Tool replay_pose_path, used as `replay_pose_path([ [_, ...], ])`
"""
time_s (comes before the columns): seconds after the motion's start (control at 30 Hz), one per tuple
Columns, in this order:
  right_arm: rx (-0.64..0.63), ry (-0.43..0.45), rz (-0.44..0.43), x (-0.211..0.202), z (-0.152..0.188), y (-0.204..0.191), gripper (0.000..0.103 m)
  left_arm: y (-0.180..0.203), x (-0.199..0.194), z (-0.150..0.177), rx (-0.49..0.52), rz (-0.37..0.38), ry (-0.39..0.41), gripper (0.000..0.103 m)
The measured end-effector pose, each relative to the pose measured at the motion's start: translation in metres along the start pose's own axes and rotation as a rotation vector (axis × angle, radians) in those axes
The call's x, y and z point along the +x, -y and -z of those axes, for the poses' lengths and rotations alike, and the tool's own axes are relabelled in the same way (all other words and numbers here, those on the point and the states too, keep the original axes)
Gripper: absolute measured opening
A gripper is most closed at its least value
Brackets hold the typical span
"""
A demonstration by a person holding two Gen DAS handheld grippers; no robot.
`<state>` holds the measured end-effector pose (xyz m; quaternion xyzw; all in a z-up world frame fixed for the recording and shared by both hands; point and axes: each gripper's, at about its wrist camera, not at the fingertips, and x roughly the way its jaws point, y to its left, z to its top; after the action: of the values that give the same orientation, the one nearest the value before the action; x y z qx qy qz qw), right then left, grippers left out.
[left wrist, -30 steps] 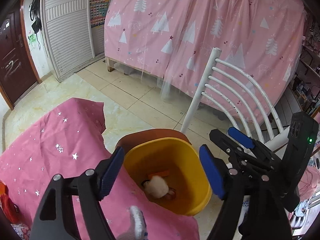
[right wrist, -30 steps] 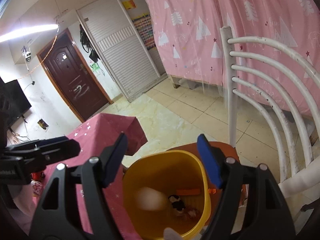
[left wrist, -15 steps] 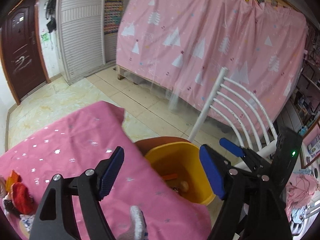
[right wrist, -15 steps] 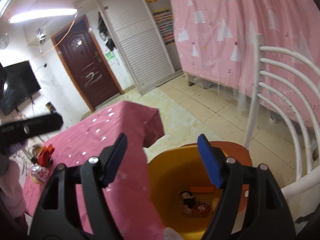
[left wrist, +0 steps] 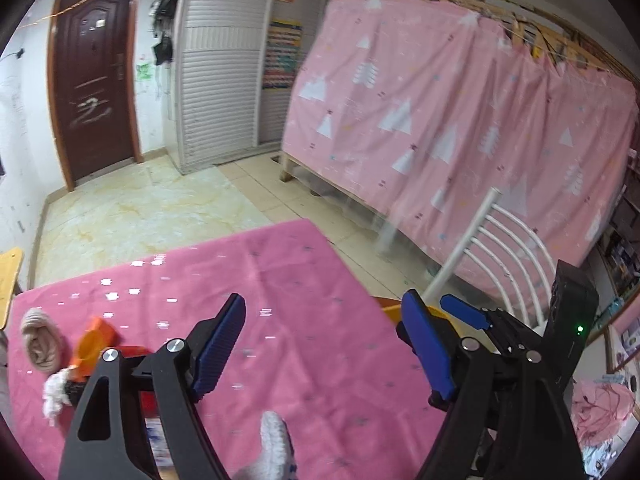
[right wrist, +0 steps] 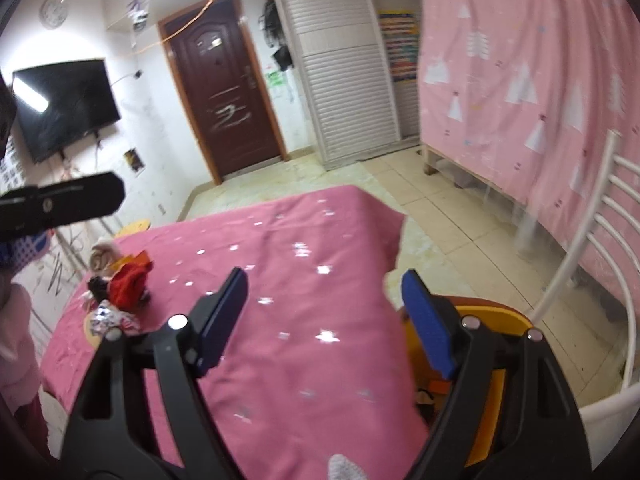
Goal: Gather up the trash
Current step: 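Return both tools to the table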
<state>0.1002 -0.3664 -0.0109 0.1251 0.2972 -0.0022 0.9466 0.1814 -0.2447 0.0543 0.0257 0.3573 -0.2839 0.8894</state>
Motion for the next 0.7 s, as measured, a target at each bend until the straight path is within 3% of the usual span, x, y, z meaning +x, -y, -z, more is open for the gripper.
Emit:
replay_pose_path([
  [0.4,-0.150,-0.087,-0.117,0.051,-0.007,-0.104,0.079,-0.125,-0.033,0.008,-0.102,-0.174,0.019,0.074],
  [0.7,-0.218,-0.148,-0.171,0.077,-0.003,-0.151,0.083,-0.200,-0.036,0.011,-0.132,-0.300,-0.010,0.075],
])
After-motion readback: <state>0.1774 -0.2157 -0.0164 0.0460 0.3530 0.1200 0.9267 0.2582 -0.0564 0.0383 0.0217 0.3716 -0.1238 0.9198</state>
